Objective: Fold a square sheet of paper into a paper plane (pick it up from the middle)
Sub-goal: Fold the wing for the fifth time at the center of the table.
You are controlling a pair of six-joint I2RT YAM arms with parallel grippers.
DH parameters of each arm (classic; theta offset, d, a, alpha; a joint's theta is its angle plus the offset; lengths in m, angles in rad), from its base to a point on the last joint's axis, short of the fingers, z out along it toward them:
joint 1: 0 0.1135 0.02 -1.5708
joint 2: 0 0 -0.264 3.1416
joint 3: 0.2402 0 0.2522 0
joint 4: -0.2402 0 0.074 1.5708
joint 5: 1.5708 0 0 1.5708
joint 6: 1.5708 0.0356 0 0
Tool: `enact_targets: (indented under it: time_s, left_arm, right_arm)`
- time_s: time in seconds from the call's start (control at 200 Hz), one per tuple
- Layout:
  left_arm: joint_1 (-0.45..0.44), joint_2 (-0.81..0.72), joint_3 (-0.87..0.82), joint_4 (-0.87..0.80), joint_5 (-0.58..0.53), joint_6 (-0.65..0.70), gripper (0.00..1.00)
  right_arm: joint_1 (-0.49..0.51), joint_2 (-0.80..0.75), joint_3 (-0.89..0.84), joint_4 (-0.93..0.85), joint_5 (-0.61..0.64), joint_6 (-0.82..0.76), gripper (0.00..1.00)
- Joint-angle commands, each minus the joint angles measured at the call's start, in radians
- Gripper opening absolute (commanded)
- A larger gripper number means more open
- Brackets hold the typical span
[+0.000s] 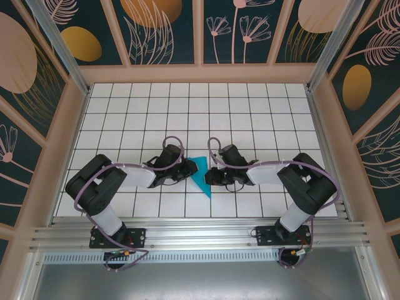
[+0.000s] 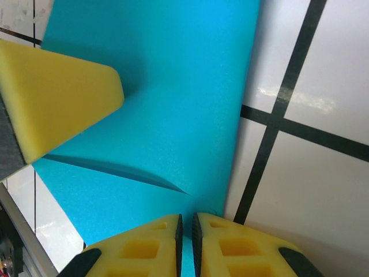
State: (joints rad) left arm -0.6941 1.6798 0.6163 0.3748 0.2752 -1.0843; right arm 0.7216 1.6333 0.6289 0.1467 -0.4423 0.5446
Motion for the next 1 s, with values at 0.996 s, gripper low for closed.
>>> enact_targets:
  time_s: [0.996]
  left_arm:
    - [-0.037,-0.034,0.084,-0.136,-0.075,-0.009,0.03]
  right_arm:
    - [0.456,-0.278,-0.249,0.337,0.774,-0.606,0.49]
